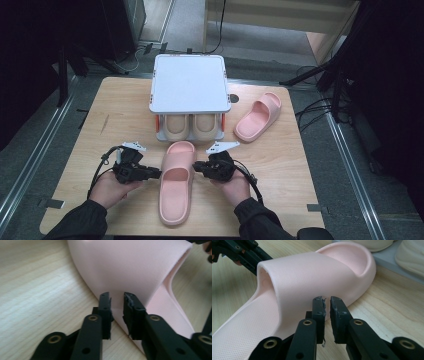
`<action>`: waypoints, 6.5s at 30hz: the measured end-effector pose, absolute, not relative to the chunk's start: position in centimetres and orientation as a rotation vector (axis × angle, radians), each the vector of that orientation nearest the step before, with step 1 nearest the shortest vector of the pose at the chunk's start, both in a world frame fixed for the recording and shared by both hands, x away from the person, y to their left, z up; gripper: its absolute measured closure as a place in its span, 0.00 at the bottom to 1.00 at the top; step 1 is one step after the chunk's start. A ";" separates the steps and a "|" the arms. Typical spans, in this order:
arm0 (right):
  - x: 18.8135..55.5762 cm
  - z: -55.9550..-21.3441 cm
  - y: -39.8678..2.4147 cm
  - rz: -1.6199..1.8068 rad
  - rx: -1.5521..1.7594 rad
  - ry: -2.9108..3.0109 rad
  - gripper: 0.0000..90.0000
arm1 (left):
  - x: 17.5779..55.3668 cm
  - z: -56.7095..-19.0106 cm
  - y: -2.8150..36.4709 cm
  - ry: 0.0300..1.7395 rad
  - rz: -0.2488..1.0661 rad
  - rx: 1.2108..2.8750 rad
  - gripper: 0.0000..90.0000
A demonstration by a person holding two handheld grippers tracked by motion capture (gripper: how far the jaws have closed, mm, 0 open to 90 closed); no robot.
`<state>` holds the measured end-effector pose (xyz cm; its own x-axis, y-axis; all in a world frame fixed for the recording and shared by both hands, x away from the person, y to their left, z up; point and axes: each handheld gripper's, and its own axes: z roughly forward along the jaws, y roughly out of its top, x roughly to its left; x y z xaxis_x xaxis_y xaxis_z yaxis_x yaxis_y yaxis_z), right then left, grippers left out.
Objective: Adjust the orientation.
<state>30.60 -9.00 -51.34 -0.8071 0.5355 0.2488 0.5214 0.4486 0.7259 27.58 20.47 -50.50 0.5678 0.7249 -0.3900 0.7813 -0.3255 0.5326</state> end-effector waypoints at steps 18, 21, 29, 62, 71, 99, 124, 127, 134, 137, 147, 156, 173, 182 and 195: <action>30.9 -50.1 -11.9 1.336 1.028 2.605 0.70 | 29.2 -49.6 22.2 1.136 -0.036 2.077 0.36; 31.1 -49.8 -12.6 1.355 1.046 2.605 0.66 | 29.6 -49.6 22.4 1.136 -0.049 2.073 0.34; 31.9 -49.2 -14.7 1.348 1.065 2.566 0.60 | 30.2 -49.3 22.6 1.135 -0.044 2.074 0.33; 41.3 -48.9 -24.0 1.265 1.371 2.284 0.62 | 28.7 -48.8 23.7 1.161 0.047 2.081 0.36; 43.7 -49.6 -25.1 1.252 1.454 2.214 0.86 | 27.7 -48.9 24.3 1.175 0.035 2.071 0.40; 46.1 -50.8 -28.2 1.106 1.593 2.099 0.97 | 27.2 -49.4 24.7 1.205 0.032 2.083 0.40; 47.5 -50.9 -30.2 1.009 1.678 1.982 0.53 | 27.1 -49.4 25.0 1.229 0.027 2.063 0.39; 48.1 -51.1 -30.0 1.021 1.716 1.958 0.53 | 26.9 -49.5 25.3 1.238 0.030 2.064 0.39; 48.9 -51.6 -29.6 0.997 1.743 1.945 0.67 | 26.4 -49.4 25.8 1.276 0.051 2.040 0.39; 48.9 -51.4 -29.4 0.974 1.744 1.949 0.76 | 26.2 -49.4 25.9 1.277 0.056 2.045 0.39; 48.7 -50.7 -29.6 0.968 1.736 1.946 0.93 | 26.5 -49.5 25.6 1.276 0.043 2.048 0.39; 47.5 -49.2 -29.2 0.952 1.662 1.973 0.94 | 26.9 -49.5 25.4 1.263 0.028 2.060 0.39; 42.4 -47.6 -28.1 0.978 1.611 2.064 0.93 | 28.5 -49.1 23.9 1.184 0.026 2.092 0.41; 38.9 -46.8 -27.9 1.024 1.571 2.105 0.93 | 29.1 -48.8 22.9 1.137 0.009 2.111 0.49; 33.8 -47.1 -25.6 1.053 1.509 2.203 0.93 | 30.2 -48.6 22.0 1.142 -0.018 2.121 0.63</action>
<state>33.76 -25.57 -47.09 -0.4206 0.8905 0.1732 0.6938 0.1927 0.6939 30.16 21.98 -48.56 0.6082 0.7224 -0.3288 0.7326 -0.3514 0.5830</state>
